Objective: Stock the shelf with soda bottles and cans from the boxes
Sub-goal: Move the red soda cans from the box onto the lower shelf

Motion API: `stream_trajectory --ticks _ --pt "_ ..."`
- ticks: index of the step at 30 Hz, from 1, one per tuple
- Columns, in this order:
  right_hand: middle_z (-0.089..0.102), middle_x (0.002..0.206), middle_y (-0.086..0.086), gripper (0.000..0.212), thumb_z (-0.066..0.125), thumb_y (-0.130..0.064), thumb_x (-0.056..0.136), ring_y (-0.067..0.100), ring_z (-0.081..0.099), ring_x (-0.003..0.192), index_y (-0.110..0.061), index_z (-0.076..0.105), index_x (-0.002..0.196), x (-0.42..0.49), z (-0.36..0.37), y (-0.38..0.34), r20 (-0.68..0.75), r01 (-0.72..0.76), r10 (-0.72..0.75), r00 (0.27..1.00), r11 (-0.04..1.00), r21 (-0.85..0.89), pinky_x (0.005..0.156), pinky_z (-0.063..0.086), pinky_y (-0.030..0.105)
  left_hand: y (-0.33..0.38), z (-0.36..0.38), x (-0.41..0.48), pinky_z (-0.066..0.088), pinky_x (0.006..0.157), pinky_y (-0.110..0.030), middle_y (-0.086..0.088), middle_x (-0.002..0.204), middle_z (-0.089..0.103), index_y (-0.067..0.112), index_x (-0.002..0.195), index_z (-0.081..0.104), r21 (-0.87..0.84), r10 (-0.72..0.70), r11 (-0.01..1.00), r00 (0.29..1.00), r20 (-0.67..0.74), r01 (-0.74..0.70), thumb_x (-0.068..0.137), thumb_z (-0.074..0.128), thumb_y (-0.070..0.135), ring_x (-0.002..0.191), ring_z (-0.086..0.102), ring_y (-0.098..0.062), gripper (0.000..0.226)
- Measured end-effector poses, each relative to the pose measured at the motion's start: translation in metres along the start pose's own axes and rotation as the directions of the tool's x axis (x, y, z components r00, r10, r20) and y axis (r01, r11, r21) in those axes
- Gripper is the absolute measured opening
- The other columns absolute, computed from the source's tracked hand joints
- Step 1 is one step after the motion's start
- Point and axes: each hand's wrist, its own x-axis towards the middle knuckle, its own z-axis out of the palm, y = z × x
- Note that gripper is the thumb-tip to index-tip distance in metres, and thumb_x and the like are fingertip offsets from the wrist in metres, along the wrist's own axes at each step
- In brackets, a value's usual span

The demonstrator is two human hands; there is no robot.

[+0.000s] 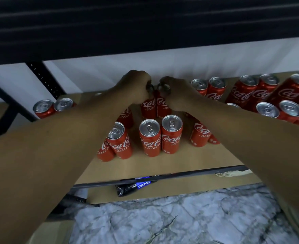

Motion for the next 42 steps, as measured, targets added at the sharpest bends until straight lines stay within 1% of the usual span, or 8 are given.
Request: stream_trajectory --ticks 5,15,21,24,29,34,39,42 --pt "0.066 0.121 0.013 0.04 0.056 -0.017 0.1 0.025 0.061 0.098 -0.015 0.053 0.14 -0.008 -0.005 0.002 0.023 0.043 -0.042 0.999 0.999 -0.033 0.075 0.044 0.029 -0.002 0.0 -0.011 0.044 0.078 -0.032 -0.011 0.107 0.068 0.01 0.116 0.069 -0.031 0.053 0.998 0.998 0.021 -0.052 0.089 0.071 0.014 0.091 0.057 -0.023 0.027" --pt "0.067 0.121 0.008 0.035 0.059 -0.022 0.099 0.022 0.06 0.102 -0.015 0.058 0.133 -0.009 -0.008 0.001 0.064 0.047 -0.042 0.997 0.997 -0.068 0.079 0.04 0.028 -0.004 -0.001 -0.021 0.038 0.076 -0.029 -0.009 0.107 0.068 0.015 0.114 0.068 -0.063 0.109 0.992 0.993 0.04 -0.107 0.093 0.067 0.01 0.096 0.059 -0.023 0.022" --pt "0.059 0.138 0.015 0.054 0.051 -0.03 0.105 0.03 0.061 0.12 -0.013 0.034 0.154 -0.032 -0.018 -0.009 0.053 0.005 -0.003 0.999 1.0 -0.025 0.084 0.042 0.026 -0.001 -0.009 -0.038 0.046 0.081 -0.028 -0.008 0.115 0.07 0.014 0.124 0.064 -0.066 0.093 0.993 0.996 -0.009 -0.093 0.093 0.071 0.024 0.105 0.065 -0.026 0.033" --pt "0.066 0.119 0.008 0.039 0.045 -0.037 0.104 0.024 0.065 0.105 -0.015 0.053 0.135 -0.057 -0.03 -0.016 -0.021 0.049 -0.05 0.999 0.999 -0.02 0.084 0.052 0.037 0.005 -0.019 -0.066 0.041 0.068 -0.021 0.005 0.103 0.068 0.025 0.116 0.061 -0.158 0.041 0.986 0.997 -0.069 -0.051 0.097 0.066 0.031 0.095 0.064 -0.015 0.02" --pt "0.062 0.123 0.003 0.043 0.049 -0.035 0.103 0.024 0.062 0.106 -0.022 0.045 0.144 -0.13 -0.054 -0.038 0.067 0.123 -0.123 0.99 0.992 0.013 0.083 0.047 0.035 0.023 -0.031 -0.136 0.052 0.091 -0.039 -0.002 0.123 0.067 0.031 0.142 0.05 -0.204 -0.085 0.977 0.987 -0.137 0.056 0.101 0.055 0.036 0.11 0.063 -0.024 0.041" --pt "0.049 0.151 0.001 0.052 0.047 -0.04 0.105 0.023 0.05 0.135 -0.022 0.038 0.153 -0.174 -0.054 -0.059 0.131 0.115 -0.12 0.984 0.992 0.05 0.107 0.045 0.041 0.038 -0.037 -0.197 0.048 0.096 -0.031 0.001 0.13 0.066 0.024 0.141 0.055 -0.306 -0.185 0.941 0.976 -0.115 0.142 0.1 0.058 0.034 0.116 0.061 -0.02 0.042" --pt "0.046 0.153 0.001 0.053 0.041 -0.04 0.106 0.023 0.045 0.138 -0.023 0.032 0.156 -0.214 -0.055 -0.08 0.167 0.13 -0.132 0.977 0.991 0.022 0.108 0.043 0.04 0.047 -0.05 -0.247 0.044 0.086 -0.028 0.001 0.135 0.062 0.024 0.143 0.051 -0.315 -0.194 0.935 0.978 -0.078 0.16 0.103 0.053 0.033 0.12 0.059 -0.022 0.041" --pt "0.042 0.157 -0.001 0.057 0.039 -0.041 0.105 0.021 0.04 0.143 -0.021 0.031 0.158 -0.242 -0.061 -0.091 0.148 0.163 -0.163 0.975 0.987 0.011 0.114 0.038 0.039 0.044 -0.058 -0.278 0.05 0.093 -0.037 -0.001 0.135 0.062 0.022 0.139 0.053 -0.309 -0.167 0.942 0.983 -0.08 0.135 0.102 0.053 0.032 0.118 0.059 -0.025 0.039"
